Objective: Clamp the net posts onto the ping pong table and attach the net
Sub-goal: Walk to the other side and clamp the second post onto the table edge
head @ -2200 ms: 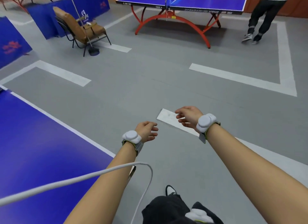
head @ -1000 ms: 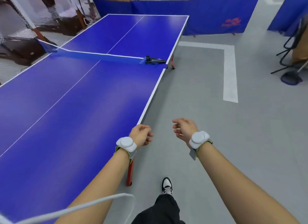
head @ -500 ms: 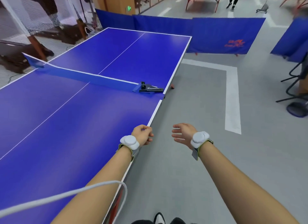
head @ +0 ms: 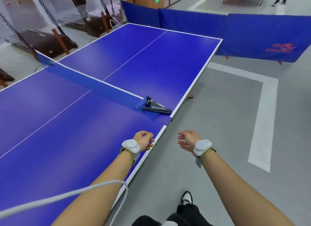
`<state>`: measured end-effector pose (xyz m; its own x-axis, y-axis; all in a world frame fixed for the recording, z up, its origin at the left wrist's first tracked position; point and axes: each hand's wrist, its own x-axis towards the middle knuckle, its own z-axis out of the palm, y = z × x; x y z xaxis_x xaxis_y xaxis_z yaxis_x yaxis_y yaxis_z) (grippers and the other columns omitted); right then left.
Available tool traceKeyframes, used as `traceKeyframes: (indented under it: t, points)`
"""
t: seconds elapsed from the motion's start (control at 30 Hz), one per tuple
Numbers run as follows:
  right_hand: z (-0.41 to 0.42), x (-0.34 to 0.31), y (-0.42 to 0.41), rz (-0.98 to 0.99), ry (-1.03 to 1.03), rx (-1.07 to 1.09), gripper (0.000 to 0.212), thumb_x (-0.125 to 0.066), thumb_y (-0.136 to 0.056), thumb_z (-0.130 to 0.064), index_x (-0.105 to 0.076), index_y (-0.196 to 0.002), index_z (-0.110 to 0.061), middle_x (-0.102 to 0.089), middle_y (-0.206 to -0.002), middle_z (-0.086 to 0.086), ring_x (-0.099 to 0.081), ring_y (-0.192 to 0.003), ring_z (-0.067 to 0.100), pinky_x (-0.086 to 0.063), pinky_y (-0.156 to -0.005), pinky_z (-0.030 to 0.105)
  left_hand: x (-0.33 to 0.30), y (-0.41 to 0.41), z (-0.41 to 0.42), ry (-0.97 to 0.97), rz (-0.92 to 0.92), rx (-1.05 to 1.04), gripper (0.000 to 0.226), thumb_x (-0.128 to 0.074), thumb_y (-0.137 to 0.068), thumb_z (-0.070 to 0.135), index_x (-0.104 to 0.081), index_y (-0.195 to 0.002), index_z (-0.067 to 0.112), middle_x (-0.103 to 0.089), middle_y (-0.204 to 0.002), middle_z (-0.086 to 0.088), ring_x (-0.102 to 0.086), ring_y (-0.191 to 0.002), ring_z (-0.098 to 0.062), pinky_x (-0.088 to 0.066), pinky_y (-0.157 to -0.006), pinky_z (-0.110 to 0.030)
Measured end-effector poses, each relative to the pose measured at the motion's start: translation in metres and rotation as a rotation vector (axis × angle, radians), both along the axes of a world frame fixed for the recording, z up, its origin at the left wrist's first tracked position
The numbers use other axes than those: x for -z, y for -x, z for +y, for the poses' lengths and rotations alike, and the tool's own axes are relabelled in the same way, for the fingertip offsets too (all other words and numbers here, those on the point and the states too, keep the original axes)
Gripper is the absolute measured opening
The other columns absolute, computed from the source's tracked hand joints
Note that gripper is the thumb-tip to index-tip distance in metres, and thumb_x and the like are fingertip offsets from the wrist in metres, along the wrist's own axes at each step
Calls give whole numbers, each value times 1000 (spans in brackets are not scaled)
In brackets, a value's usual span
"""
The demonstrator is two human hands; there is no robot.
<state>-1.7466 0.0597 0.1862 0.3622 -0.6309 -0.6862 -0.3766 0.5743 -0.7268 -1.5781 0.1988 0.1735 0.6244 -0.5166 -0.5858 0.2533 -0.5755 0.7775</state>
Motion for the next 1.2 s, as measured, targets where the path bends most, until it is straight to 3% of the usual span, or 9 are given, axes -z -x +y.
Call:
traceKeyframes:
  t: [0.2, 0.4, 0.67, 0.83, 0.9, 1.0, 1.07, 1.13, 1.2]
  points:
    - [-108, 16, -34, 79, -25, -103, 8, -59, -98, -15, -62, -104, -12, -64, -86, 7, -62, -64, 21, -51, -61, 28, 9, -30, -68, -55, 36, -167, 6, -58, -105, 13, -61, -106, 7, -66, -77, -7, -55, -55, -22, -45, -41, -19]
    - [-161, 31, -90, 92, -67, -145, 10, -51, -99, -11, -56, -92, -16, -62, -80, 8, -59, -63, 22, -50, -61, 28, 27, -56, -106, -95, 72, -287, 3, -57, -106, 14, -57, -108, 11, -65, -77, -6, -55, -56, -21, -43, -50, -24]
    - [-211, 73, -180, 231, -141, -362, 9, -54, -98, -13, -56, -89, -15, -55, -80, 7, -54, -62, 21, -48, -59, 27, 91, -125, -179, -84, 180, -388, 6, -53, -109, 15, -54, -114, 12, -62, -79, -5, -54, -57, -21, -40, -53, -25]
    - [-251, 94, -245, 361, -239, -490, 30, -42, -102, -12, -41, -73, -19, -39, -59, 5, -42, -44, 18, -38, -41, 16, 130, -170, -227, -103, 307, -470, 20, -52, -110, 17, -51, -130, 16, -59, -108, -14, -51, -55, -23, -42, -48, -25]
    - [-258, 99, -264, 379, -191, -525, 22, -47, -99, -10, -46, -79, -17, -42, -69, 8, -41, -52, 21, -39, -45, 19, 136, -176, -235, -110, 316, -450, 33, -55, -109, 17, -49, -142, 13, -57, -110, -12, -53, -57, -21, -46, -48, -27]
    - [-259, 113, -300, 420, -38, -646, 10, -54, -96, -13, -52, -87, -16, -52, -81, 10, -50, -57, 21, -46, -54, 24, 151, -186, -244, -146, 327, -436, 41, -60, -105, 12, -48, -143, 5, -54, -83, -6, -51, -49, -19, -43, -49, -27]
    - [-258, 127, -325, 457, 65, -727, 6, -62, -94, -17, -56, -91, -17, -57, -83, 8, -57, -66, 24, -50, -60, 30, 159, -190, -249, -180, 359, -467, 43, -62, -103, 13, -48, -143, 3, -53, -78, -7, -55, -57, -24, -50, -57, -33]
    - [-255, 143, -337, 496, 175, -795, 34, -68, -88, -21, -59, -121, -14, -65, -109, 14, -65, -96, 31, -54, -82, 35, 167, -189, -251, -192, 378, -496, 38, -62, -103, 14, -50, -137, 3, -57, -83, -10, -62, -65, -28, -60, -67, -39]
    - [-252, 153, -357, 518, 236, -898, 51, -67, -89, -22, -52, -138, -14, -60, -128, 17, -61, -115, 34, -49, -91, 32, 179, -191, -255, -179, 430, -572, 26, -61, -103, 12, -59, -126, 0, -58, -85, -13, -62, -67, -28, -61, -63, -34]
